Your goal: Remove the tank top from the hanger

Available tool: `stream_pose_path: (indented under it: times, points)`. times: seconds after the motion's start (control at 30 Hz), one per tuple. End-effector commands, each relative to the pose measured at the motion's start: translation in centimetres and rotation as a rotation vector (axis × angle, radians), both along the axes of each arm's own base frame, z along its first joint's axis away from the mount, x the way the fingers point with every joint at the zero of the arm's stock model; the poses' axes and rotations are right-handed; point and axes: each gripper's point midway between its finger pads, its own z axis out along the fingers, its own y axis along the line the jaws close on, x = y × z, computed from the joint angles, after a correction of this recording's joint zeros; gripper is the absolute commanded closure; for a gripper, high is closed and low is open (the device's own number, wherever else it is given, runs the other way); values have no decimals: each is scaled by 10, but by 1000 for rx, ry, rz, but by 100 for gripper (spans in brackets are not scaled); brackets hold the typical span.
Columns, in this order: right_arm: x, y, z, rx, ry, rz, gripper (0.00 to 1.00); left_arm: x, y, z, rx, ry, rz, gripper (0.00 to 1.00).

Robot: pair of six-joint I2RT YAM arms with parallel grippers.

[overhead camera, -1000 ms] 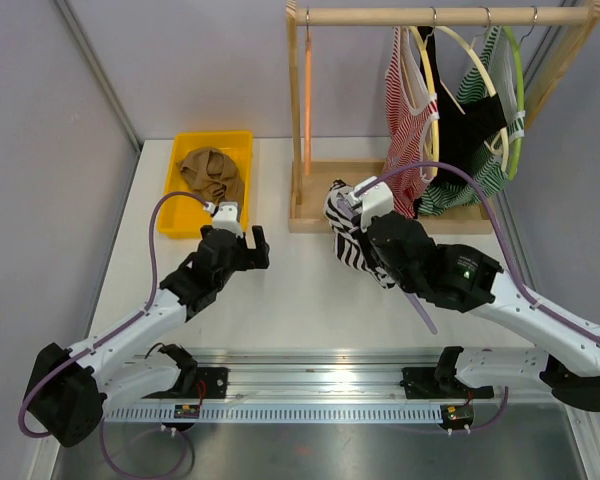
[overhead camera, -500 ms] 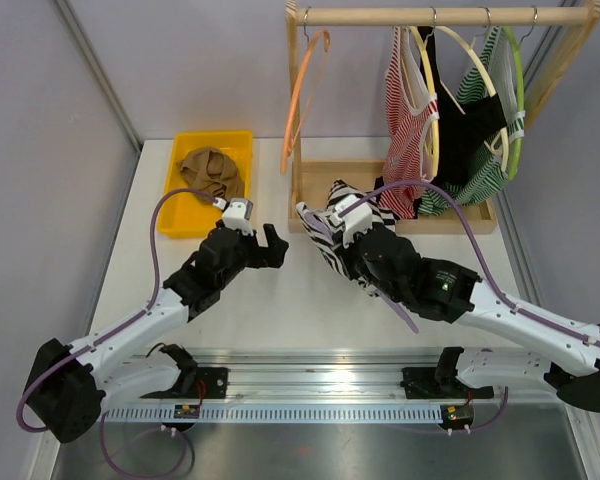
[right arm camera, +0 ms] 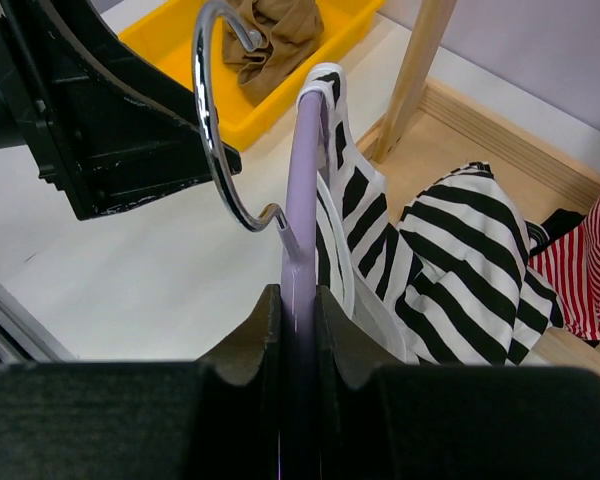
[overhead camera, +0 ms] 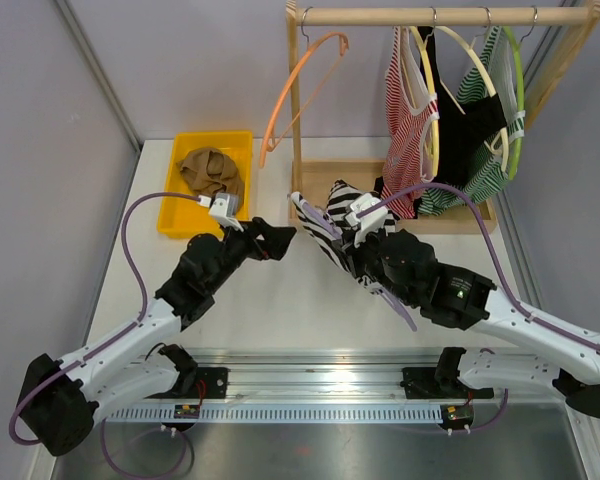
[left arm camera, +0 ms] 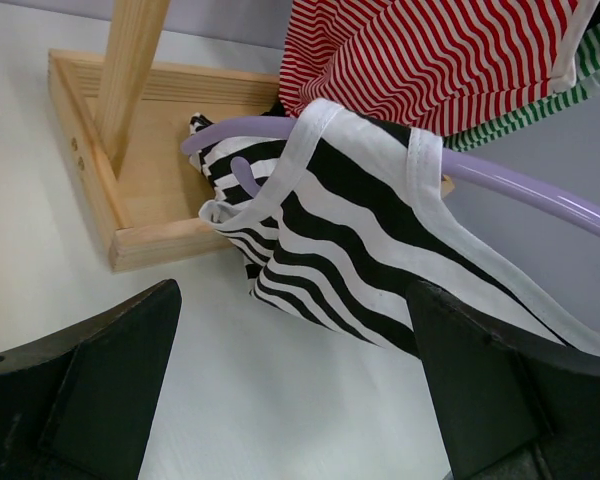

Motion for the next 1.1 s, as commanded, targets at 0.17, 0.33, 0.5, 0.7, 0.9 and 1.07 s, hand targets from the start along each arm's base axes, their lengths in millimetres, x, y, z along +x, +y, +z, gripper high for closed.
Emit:
stream_pose_path:
  times: [0.17,0.33,0.5,0.7,0.9,1.07]
  points:
    - [-5,3,29,106,-55,31,100,0,-27,32,-171,-70,-98,3]
    - [-5,4,24,100,-47,33,100,4,-34,42,-207,-84,-110,4]
    - [-6,4,21,97,-42,34,100,9,-39,42,-218,-84,-115,4]
    - [-7,3,20,96,-41,37,100,14,-43,41,-223,-83,-117,15]
    - [-8,2,19,96,-38,41,100,19,-47,41,-223,-85,-114,33]
    - [-9,2,18,93,-35,42,100,22,-52,47,-231,-98,-126,34]
